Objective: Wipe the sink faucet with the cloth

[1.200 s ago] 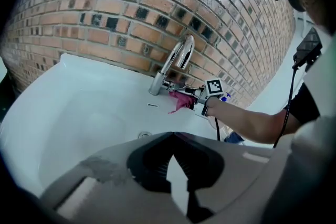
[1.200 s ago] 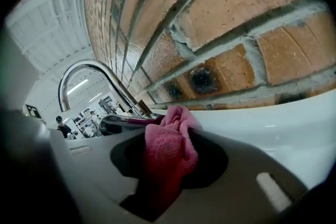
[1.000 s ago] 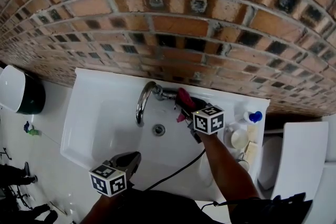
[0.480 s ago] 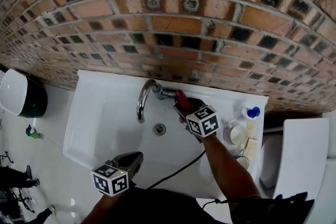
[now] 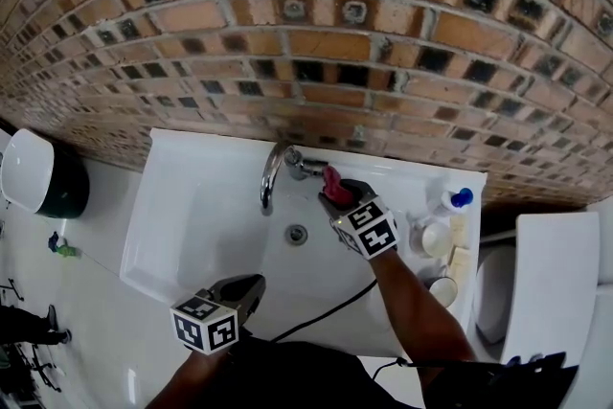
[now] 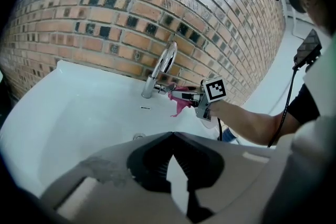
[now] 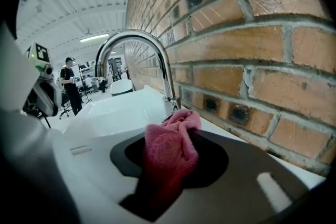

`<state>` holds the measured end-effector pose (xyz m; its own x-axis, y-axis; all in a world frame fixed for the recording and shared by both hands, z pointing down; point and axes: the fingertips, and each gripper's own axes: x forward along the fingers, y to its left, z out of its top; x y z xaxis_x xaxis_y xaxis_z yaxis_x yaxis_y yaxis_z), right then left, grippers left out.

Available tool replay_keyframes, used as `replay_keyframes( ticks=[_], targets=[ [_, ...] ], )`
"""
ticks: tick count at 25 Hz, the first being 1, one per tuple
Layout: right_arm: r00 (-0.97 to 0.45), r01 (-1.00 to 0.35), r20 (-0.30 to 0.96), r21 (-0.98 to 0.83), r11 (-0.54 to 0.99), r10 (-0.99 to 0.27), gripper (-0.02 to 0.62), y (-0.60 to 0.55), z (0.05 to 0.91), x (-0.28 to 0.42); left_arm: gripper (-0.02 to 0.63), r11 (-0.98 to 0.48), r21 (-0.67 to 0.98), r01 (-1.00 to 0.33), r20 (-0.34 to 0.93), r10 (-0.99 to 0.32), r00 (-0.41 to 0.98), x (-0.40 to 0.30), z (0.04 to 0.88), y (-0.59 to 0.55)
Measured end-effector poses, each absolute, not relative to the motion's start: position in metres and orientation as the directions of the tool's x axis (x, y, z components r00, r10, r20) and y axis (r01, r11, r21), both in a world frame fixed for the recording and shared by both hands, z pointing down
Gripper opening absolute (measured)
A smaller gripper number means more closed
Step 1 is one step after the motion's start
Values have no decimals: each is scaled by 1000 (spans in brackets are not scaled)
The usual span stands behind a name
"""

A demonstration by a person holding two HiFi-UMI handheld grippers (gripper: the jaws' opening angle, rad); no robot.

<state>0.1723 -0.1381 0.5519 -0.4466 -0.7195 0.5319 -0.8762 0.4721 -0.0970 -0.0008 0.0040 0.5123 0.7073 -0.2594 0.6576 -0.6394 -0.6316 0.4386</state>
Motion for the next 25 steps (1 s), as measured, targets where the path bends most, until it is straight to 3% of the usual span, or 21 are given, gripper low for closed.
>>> replay_keyframes(
  ticks=[9,17,22,25],
  targets=[
    [-419,-886,514,-54,460,-748,133,-121,531,164,3,-671,449,-590,633,-228,740,-3,506,12],
    [-420,-902,488,-135,410,-765,133,-105,523,148,3,-691,469,-550,625,-181,759,-23,511,-4],
    [-418,-895,407,-338,291,-812,133,-103,519,132,3,-719,484,-498,607,-134,783,-28,508,-24],
    [-411,-811,307,-554,190,-858,133,-110,523,121,3,-738,494,-460,599,-95,795,-30,508,-33]
  ],
)
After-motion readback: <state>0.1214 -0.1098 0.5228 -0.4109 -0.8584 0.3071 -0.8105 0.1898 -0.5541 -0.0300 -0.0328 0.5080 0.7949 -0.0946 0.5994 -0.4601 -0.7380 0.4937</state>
